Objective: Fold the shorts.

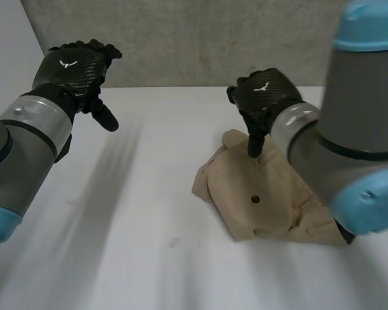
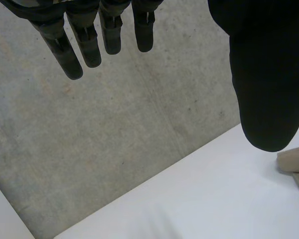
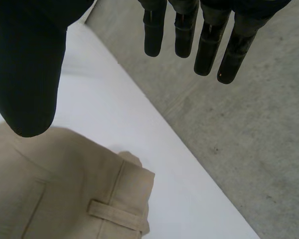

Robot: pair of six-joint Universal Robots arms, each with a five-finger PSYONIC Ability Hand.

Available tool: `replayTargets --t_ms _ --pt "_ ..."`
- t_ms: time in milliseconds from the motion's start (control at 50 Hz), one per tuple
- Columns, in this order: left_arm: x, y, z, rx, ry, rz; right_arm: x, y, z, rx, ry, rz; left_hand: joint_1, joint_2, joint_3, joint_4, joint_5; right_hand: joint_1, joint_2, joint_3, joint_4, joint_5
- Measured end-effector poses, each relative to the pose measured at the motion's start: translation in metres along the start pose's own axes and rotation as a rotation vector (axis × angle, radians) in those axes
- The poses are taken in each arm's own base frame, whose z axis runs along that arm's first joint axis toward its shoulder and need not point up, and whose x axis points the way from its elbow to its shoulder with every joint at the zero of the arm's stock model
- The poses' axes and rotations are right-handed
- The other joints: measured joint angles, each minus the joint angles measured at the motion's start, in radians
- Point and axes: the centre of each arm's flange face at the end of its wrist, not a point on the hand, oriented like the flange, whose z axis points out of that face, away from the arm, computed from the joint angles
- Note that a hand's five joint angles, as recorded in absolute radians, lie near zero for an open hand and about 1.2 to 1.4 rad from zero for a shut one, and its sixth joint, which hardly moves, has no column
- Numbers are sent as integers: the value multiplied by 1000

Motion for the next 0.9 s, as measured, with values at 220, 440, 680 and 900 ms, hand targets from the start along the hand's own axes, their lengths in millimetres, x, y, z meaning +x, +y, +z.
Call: replayTargets --t_ms 220,440,680,900 --pt "1 10 4 -31 2 -5 -18 25 65 -111 -31 -74 0 0 0 0 0 21 17 20 16 36" --pt "-1 36 5 -111 1 -46 -23 70 99 -211 -61 -120 0 0 0 0 0 333 403 378 360 354" --pt "7 95 25 -248 83 -85 14 4 68 -52 34 -103 0 0 0 0 0 707 881 858 870 837" --pt "46 139 55 -268 194 -231 6 -61 -16 94 -16 -155 0 0 0 0 0 707 881 858 870 845"
